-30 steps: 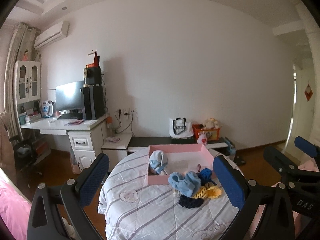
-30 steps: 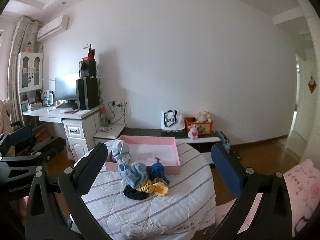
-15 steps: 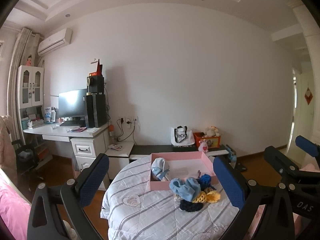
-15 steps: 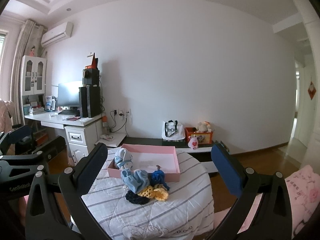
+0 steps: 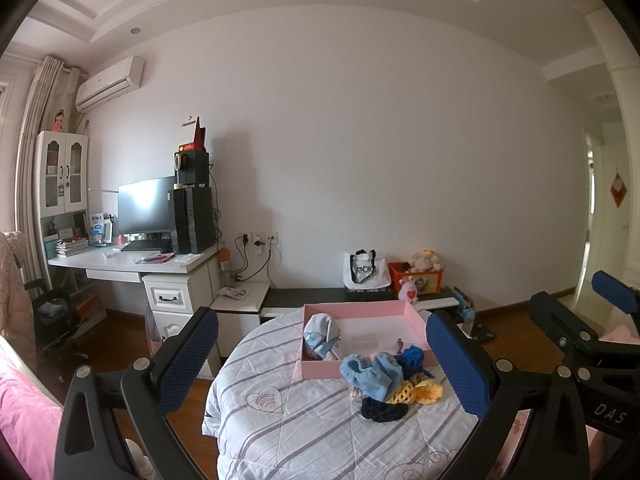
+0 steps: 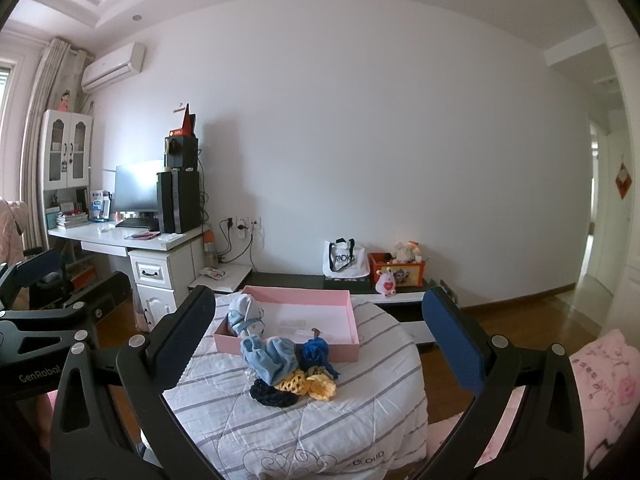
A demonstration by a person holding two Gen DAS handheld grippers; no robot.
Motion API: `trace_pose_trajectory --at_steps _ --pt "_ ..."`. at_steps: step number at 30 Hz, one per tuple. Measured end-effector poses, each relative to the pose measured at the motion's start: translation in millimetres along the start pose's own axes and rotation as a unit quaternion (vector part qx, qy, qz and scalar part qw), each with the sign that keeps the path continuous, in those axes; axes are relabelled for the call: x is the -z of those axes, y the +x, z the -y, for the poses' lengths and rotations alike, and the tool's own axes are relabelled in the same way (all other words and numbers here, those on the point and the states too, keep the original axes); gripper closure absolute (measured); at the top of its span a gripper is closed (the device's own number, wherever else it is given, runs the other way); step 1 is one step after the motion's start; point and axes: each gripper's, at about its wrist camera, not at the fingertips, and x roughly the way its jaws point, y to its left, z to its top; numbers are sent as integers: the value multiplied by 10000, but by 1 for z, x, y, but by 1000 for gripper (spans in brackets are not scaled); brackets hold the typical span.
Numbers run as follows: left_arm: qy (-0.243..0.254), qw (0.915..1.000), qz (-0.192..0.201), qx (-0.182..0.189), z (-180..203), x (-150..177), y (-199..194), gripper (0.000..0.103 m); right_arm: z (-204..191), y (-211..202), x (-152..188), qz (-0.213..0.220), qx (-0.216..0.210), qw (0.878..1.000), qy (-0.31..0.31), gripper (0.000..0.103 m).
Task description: Organize soft objects
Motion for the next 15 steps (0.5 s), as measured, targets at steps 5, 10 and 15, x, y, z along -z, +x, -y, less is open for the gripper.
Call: trace_pose_trajectory --at_steps 5,10,15 --pt "2 10000 -53 -16 0 -1 -1 0 1 5 4 -60 -1 10000 3 0" --pt "18 9998 -192 -28 -1 0 4 0 2 14 9 -205 6 9998 8 0" --pt "17 9992 -395 1 -4 1 16 0 2 26 14 -391 12 9992 15 0"
